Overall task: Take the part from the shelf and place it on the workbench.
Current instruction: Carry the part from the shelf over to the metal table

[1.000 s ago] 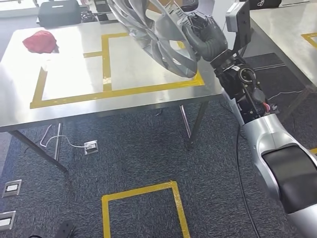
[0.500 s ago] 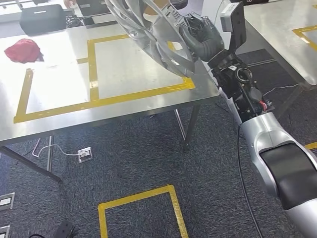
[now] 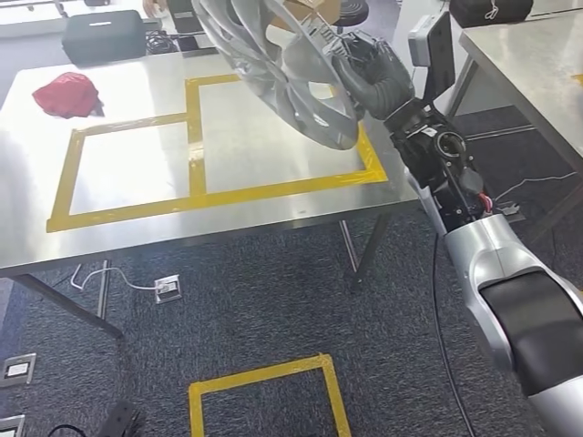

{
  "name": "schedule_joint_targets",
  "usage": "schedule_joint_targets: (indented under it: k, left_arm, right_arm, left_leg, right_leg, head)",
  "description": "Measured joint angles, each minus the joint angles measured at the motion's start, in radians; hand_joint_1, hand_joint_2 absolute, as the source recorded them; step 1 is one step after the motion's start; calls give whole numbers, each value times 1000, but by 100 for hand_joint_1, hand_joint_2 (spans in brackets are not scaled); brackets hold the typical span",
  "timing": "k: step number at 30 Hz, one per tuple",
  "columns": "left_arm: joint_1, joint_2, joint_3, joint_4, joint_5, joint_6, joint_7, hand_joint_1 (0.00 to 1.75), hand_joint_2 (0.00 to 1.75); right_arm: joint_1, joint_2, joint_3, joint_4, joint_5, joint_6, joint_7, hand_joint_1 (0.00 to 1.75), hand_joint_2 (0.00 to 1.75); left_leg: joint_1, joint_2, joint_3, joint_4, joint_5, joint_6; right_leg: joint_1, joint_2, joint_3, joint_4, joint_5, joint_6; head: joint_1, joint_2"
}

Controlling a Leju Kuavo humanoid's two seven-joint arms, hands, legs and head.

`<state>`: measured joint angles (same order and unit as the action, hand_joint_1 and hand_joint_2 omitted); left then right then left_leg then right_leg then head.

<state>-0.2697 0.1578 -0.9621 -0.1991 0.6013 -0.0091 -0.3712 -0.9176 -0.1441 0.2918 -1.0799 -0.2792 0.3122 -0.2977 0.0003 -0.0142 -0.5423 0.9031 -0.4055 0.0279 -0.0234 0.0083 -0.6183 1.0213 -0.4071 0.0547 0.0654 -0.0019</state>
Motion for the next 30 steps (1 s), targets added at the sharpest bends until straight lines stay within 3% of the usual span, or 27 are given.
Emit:
schedule_joint_targets:
  k: [1, 2, 4, 6, 7, 10, 11, 12, 13, 15, 16, 18, 21, 22, 25, 26, 27, 28, 30]
  left_arm:
    - [0, 0, 0, 0, 0, 0, 1, 0, 175]
    - [-1, 0, 0, 0, -1, 0, 1, 0, 175]
    - [-3, 1, 0, 0, -1, -1, 3, 0, 175]
    - [-7, 0, 0, 0, -3, -2, 3, 0, 175]
    - [-10, -1, 0, 0, -4, -2, 3, 0, 175]
    - [-10, -2, 0, 0, -7, -2, 4, 0, 175]
    - [-9, -3, 0, 0, -8, -3, 5, 0, 175]
    - [-9, -3, 0, 0, -9, -3, 6, 0, 175]
    - [-9, -3, 0, 0, -10, -3, 6, 0, 175]
    - [-10, -1, 0, 0, -11, -3, 8, 0, 175]
    - [-11, 1, 0, 0, -11, -3, 8, 0, 175]
    - [-13, 4, 0, 0, -11, -3, 9, 0, 175]
    - [-15, 5, 0, 0, -9, -3, 10, 0, 175]
    - [-15, 5, 0, 0, -8, -3, 11, 0, 175]
    - [-16, 3, 0, 0, -7, -3, 11, 0, 175]
    - [-13, 2, 0, 0, -7, -3, 11, 0, 175]
    - [-11, 1, 0, 0, -7, -3, 11, 0, 175]
    - [-10, 0, 0, 0, -7, -3, 11, 0, 175]
    - [-9, -1, 0, 0, -7, -3, 11, 0, 175]
  right_arm:
    - [-1, 0, 0, 0, 0, -1, 0, 175, 175]
    - [-2, 0, 0, 0, 0, -1, 0, 175, 175]
    - [-6, 0, -1, -1, 0, -2, -1, 175, 175]
    - [-11, 0, -1, -4, 0, -2, -2, 175, 175]
    - [-12, -1, -1, -5, 0, -2, -2, 175, 175]
    - [-3, -1, -1, -5, 0, -3, -2, 175, 175]
    - [2, -1, -1, -5, 0, -3, -2, 175, 175]
    - [6, -1, -1, -5, 0, -4, -2, 175, 175]
    - [8, -1, -1, -5, 0, -4, -1, 175, 175]
    - [9, -1, -1, -5, 0, -3, 0, 175, 175]
    - [6, -1, -1, -6, 0, -3, 1, 175, 175]
    - [1, -1, -1, -6, 0, -4, 1, 175, 175]
    - [-9, -2, -1, -10, 0, -6, 2, 175, 175]
    - [-13, -2, -1, -12, 0, -6, 2, 175, 175]
    - [-12, -2, -1, -12, 0, -5, 2, 175, 175]
    - [-8, -2, -1, -12, 0, -5, 2, 175, 175]
    - [-5, -2, -1, -12, 0, -5, 2, 175, 175]
    - [-4, -2, 0, -12, 0, -5, 2, 175, 175]
    - [-6, -2, 0, -12, 0, -5, 2, 175, 175]
  left_leg:
    - [0, -1, -2, 8, -6, -5]
    - [0, -1, -5, 14, -10, -10]
    - [-3, -1, -11, 23, -19, -20]
    - [-3, 3, -28, 61, -29, -33]
    - [0, 6, -55, 112, -43, -39]
    - [7, 11, -181, 311, -102, -53]
    - [7, 11, -209, 335, -101, -52]
    - [5, 11, -219, 324, -80, -47]
    - [3, 11, -211, 274, -39, -39]
    - [-7, 10, -163, 130, 57, -15]
    - [-12, 10, -140, 70, 79, -4]
    - [-20, 11, -114, 20, 78, 9]
    - [-16, 11, -82, -7, 69, 15]
    - [-13, 11, -71, -12, 67, 18]
    - [-11, 9, -51, -14, 54, 24]
    - [-11, 8, -45, -13, 47, 24]
    - [-9, 6, -39, -9, 39, 22]
    - [-7, 5, -33, -4, 31, 18]
    - [-4, 2, -23, 11, 12, 8]
  right_leg:
    - [1, 0, 14, -43, 16, -4]
    - [4, 1, 20, -60, 12, -10]
    - [4, 2, 29, -69, 4, -26]
    - [-1, 4, 38, -72, 1, -33]
    - [-4, 4, 46, -75, -1, -37]
    - [-3, 7, 60, -77, -13, -44]
    - [-2, 9, 66, -77, -19, -45]
    - [0, 11, 74, -77, -25, -46]
    - [2, 13, 82, -77, -31, -46]
    - [6, 16, 100, -79, -45, -46]
    - [8, 17, 105, -80, -51, -44]
    - [8, 18, 111, -81, -57, -36]
    - [8, 12, 114, -61, -73, -21]
    - [8, 8, 98, -26, -91, -17]
    - [6, 3, -11, 173, -169, -10]
    - [5, 3, -42, 216, -180, -6]
    - [3, 2, -57, 221, -168, -3]
    - [2, 1, -54, 185, -130, -1]
    - [-3, 0, -22, 55, -31, 4]
  head:
    - [1, 0]
    - [0, 0]
    - [0, 0]
    - [-4, 0]
    - [-8, 0]
    - [-19, 0]
    - [-21, 0]
    - [-22, 0]
    - [-24, 0]
    - [-24, 0]
    - [-25, 0]
    - [-24, 0]
    - [-20, 0]
    - [-19, 0]
    - [-13, 0]
    - [-11, 0]
    - [-10, 0]
    - [-10, 0]
    - [-7, 0]
